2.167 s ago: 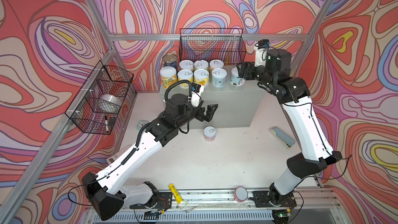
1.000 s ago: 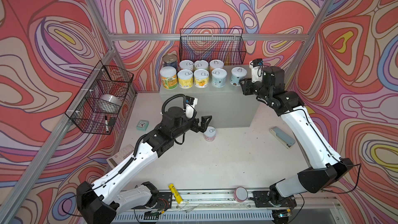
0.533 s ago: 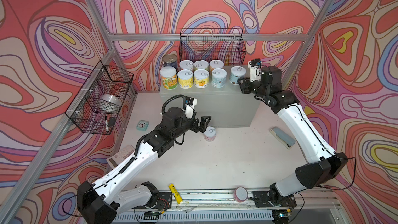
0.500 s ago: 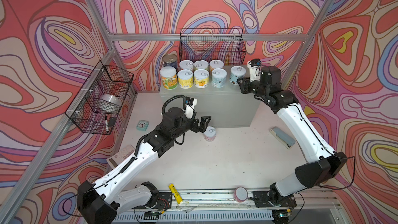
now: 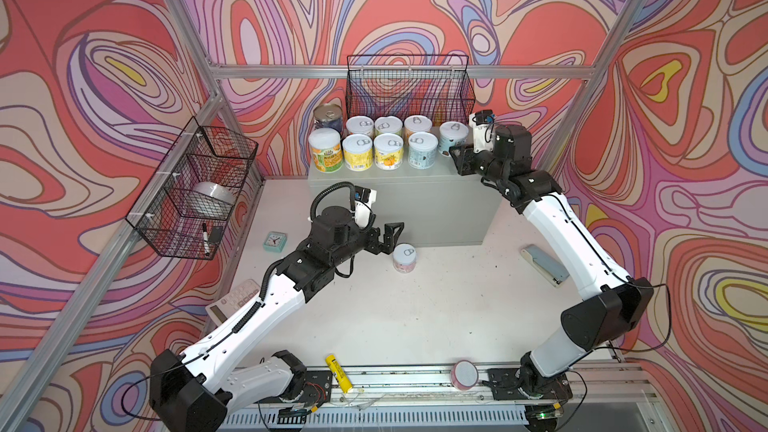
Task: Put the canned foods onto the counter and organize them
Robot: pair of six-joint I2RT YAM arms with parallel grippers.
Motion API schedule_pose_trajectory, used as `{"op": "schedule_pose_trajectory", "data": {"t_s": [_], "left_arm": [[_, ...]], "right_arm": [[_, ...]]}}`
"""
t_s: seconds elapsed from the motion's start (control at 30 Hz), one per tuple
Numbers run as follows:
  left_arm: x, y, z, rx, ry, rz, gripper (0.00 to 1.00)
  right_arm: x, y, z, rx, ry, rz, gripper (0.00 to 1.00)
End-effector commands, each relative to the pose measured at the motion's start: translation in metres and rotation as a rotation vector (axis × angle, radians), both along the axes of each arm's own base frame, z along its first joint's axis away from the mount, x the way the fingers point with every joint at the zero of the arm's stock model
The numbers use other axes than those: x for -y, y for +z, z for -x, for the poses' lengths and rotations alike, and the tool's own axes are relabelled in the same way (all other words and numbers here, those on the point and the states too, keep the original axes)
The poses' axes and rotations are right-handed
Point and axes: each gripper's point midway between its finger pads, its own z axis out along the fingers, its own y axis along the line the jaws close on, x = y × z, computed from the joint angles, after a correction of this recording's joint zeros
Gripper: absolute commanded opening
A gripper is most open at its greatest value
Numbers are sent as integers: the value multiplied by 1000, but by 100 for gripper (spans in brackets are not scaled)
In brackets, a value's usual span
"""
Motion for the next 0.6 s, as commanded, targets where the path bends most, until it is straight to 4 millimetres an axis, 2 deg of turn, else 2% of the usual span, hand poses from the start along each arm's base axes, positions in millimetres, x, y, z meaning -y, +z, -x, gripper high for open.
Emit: {"op": "schedule_pose_trajectory", "data": {"t_s": [0.0,0.4,0.57], "left_arm": [[2,-2,-4,-1,-5,15,99],[-6,-7,-8,-6,21,10,99],[-9,-13,-6,-18,27,9,99]], "right_arm": [[-3,10,-9,32,12,-21,34],[-3,10,-33,39,-34,-44,34],[-2,7,-35,41,-51,-49,33]]}}
